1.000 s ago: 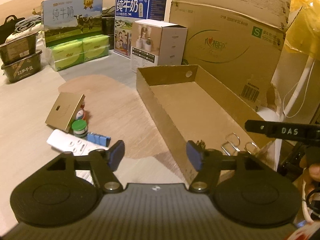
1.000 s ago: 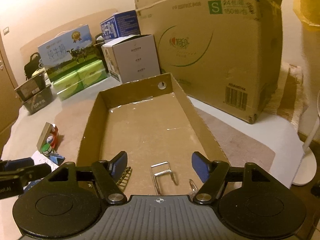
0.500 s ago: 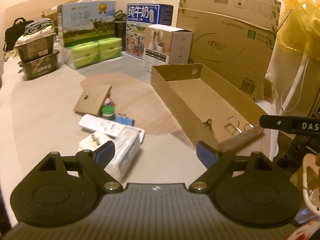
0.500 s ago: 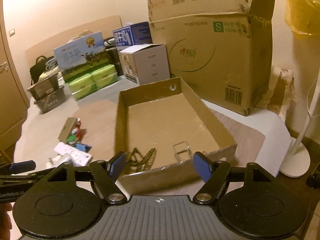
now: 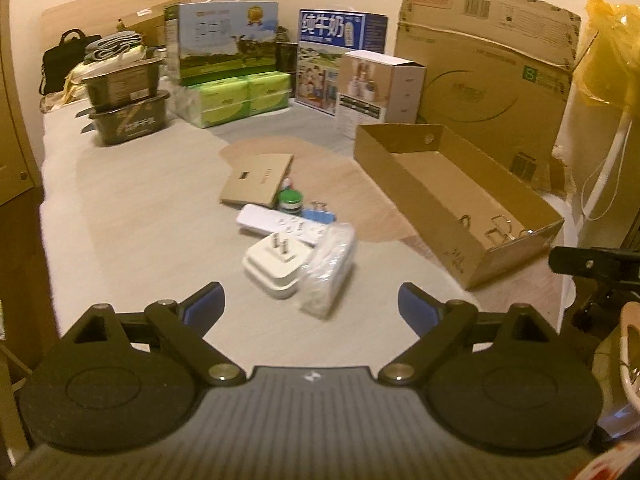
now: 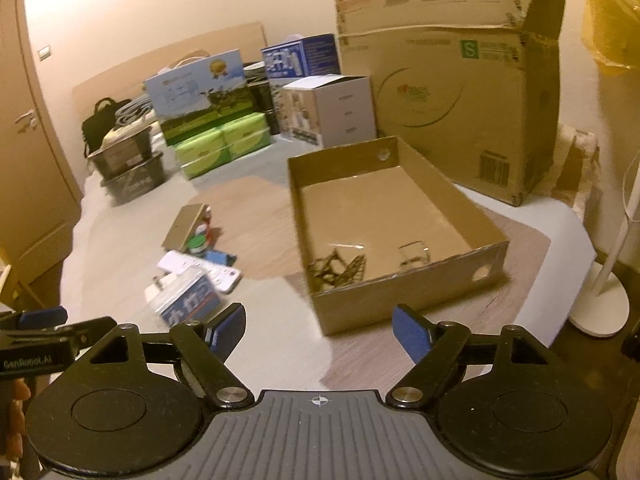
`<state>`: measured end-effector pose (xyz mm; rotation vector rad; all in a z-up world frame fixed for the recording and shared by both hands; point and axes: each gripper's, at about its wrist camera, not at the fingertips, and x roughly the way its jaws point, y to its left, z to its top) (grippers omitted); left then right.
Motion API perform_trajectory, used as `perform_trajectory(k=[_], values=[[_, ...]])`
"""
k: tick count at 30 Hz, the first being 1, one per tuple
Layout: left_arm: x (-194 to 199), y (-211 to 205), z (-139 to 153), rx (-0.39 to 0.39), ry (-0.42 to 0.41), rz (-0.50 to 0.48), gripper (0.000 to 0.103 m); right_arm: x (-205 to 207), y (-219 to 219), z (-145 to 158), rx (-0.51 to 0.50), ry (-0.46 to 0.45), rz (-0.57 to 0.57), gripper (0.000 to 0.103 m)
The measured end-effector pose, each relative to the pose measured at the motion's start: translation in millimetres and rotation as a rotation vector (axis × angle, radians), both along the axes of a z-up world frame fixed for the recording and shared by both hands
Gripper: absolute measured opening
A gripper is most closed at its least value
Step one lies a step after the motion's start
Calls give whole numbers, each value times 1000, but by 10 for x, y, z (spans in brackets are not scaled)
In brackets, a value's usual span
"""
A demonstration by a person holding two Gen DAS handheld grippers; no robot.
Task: Organize rigid objects
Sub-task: 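Withdraw both open tools from the tray toward the remaining items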
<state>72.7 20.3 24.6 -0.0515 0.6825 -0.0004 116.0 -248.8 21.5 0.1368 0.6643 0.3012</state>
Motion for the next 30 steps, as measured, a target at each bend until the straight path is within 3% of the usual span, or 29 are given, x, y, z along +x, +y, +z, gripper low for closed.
perform_trajectory(k=[15, 30], values=[[-135, 394, -16, -25, 17, 9, 92, -103, 363, -55, -14, 1, 97, 84], [145, 893, -148, -3, 34, -53, 94, 197, 807, -244, -53, -67, 367, 98]])
